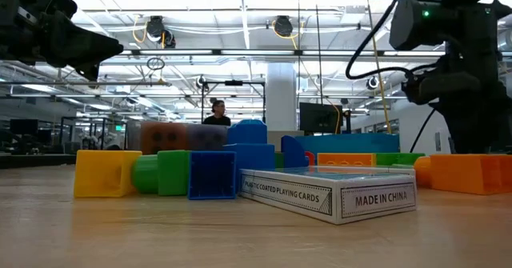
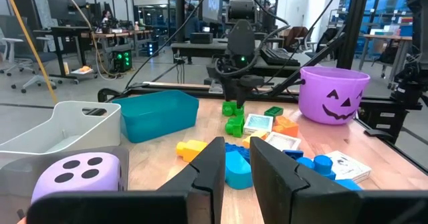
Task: Pick & Place Toys
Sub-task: Put the green right 2 studs game piece into the blue bin
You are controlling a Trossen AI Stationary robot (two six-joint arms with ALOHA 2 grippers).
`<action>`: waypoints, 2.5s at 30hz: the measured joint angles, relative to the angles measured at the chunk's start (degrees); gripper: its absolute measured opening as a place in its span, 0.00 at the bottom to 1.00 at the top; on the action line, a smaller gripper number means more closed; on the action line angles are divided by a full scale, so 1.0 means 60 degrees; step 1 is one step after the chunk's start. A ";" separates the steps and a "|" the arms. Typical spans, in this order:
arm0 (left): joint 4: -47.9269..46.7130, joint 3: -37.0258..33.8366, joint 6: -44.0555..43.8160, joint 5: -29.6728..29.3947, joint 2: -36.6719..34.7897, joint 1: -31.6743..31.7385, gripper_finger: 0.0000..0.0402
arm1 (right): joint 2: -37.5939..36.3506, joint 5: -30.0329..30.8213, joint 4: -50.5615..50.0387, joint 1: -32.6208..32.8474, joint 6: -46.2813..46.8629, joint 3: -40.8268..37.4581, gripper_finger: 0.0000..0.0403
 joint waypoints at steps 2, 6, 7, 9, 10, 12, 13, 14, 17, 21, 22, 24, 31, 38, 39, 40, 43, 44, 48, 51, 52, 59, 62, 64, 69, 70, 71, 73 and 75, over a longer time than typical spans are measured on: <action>0.0001 0.0000 0.0002 0.0001 0.0000 0.0000 0.19 | -0.0007 -0.0006 0.0335 0.0040 0.0000 -0.0086 0.64; 0.0000 0.0000 -0.0001 0.0003 0.0000 0.0004 0.19 | -0.0004 0.0018 0.0382 0.0036 0.0068 -0.0225 0.64; 0.0000 0.0000 0.0002 0.0004 0.0000 0.0000 0.19 | -0.0004 0.0021 0.0382 0.0036 0.0069 -0.0267 0.64; 0.0001 0.0000 0.0002 0.0004 0.0000 0.0003 0.19 | -0.0004 0.0032 0.0420 0.0036 0.0073 -0.0350 0.63; 0.0000 0.0000 0.0002 0.0004 0.0000 0.0002 0.19 | -0.0007 0.0032 0.0501 0.0036 0.0073 -0.0416 0.62; 0.0000 0.0000 0.0002 0.0004 0.0000 0.0004 0.19 | -0.0004 0.0029 0.0680 0.0036 0.0073 -0.0551 0.61; 0.0000 0.0000 0.0002 0.0003 0.0000 0.0002 0.19 | -0.0004 0.0025 0.0774 0.0036 0.0073 -0.0607 0.60; 0.0000 0.0000 0.0002 0.0004 0.0000 0.0004 0.19 | -0.0004 0.0025 0.0853 0.0036 0.0071 -0.0645 0.59; 0.0000 0.0000 0.0002 0.0003 0.0000 0.0004 0.19 | -0.0004 0.0025 0.0898 0.0036 0.0069 -0.0688 0.55; 0.0000 0.0000 0.0002 0.0004 0.0000 0.0003 0.19 | -0.0004 0.0025 0.0892 0.0036 0.0003 -0.0694 0.49; 0.0000 0.0000 0.0002 0.0002 0.0000 0.0001 0.19 | -0.0004 0.0025 0.0892 0.0036 -0.0016 -0.0694 0.47; 0.0001 0.0000 0.0001 0.0002 0.0000 0.0004 0.19 | -0.0011 0.0025 0.0892 0.0036 -0.0040 -0.0694 0.44; 0.0000 0.0000 0.0002 0.0001 0.0000 0.0003 0.19 | -0.0070 0.0025 0.0888 0.0036 -0.0199 -0.0690 0.40; 0.0000 0.0000 0.0002 0.0000 0.0000 0.0000 0.19 | -0.0510 0.0025 0.0840 0.0036 -0.0436 -0.0527 0.40; 0.0003 0.0000 0.0002 0.0000 0.0000 0.0000 0.19 | -0.0613 0.0026 0.0816 0.0036 -0.0472 -0.0479 0.40; 0.0000 0.0000 0.0002 0.0004 0.0000 0.0000 0.19 | -0.0725 0.0025 0.0802 0.0036 -0.0517 -0.0423 0.40; 0.0000 0.0000 0.0002 0.0003 0.0000 0.0001 0.19 | -0.1070 0.0046 0.0831 0.0032 -0.0673 -0.0258 0.40; 0.0001 0.0000 0.0001 0.0000 0.0000 0.0001 0.19 | -0.1187 0.0063 0.0850 0.0032 -0.0690 -0.0218 0.40; 0.0000 0.0000 0.0000 0.0004 0.0000 0.0004 0.19 | -0.1635 0.0463 0.0923 0.0021 -0.0841 -0.0047 0.40; 0.0002 0.0000 0.0001 0.0000 0.0000 0.0001 0.19 | -0.1915 0.0823 0.1259 -0.0079 -0.1096 -0.0009 0.40; 0.0000 0.0000 0.0000 0.0001 0.0000 0.0001 0.19 | -0.1994 0.0901 0.1477 -0.0154 -0.1247 -0.0009 0.40; 0.0000 0.0000 0.0000 0.0002 0.0000 0.0000 0.19 | -0.2116 0.1289 0.3397 -0.1014 -0.2818 -0.0001 0.40; 0.0001 0.0000 0.0001 0.0000 0.0000 0.0002 0.19 | -0.2113 0.1290 0.4163 -0.1583 -0.3503 -0.0001 0.40; 0.0000 0.0000 0.0002 0.0004 0.0000 0.0004 0.19 | -0.2113 0.1289 0.4656 -0.1985 -0.3985 -0.0001 0.40; 0.0000 0.0000 0.0002 0.0000 0.0000 0.0002 0.19 | -0.2113 0.1267 0.5759 -0.2991 -0.5508 -0.0001 0.40; 0.0000 0.0000 0.0002 0.0000 0.0000 0.0000 0.19 | -0.2113 0.1267 0.5976 -0.3204 -0.5842 -0.0001 0.40; 0.0002 0.0000 0.0002 0.0000 0.0000 0.0002 0.19 | -0.2113 0.1258 0.6186 -0.3436 -0.6179 -0.0001 0.40; 0.0000 0.0000 0.0002 0.0002 0.0000 0.0000 0.19 | -0.2101 0.1166 0.6595 -0.3962 -0.6763 -0.0001 0.40; 0.0000 0.0000 0.0002 0.0002 0.0000 0.0001 0.19 | -0.1958 0.0526 0.7048 -0.4601 -0.7198 0.0002 0.40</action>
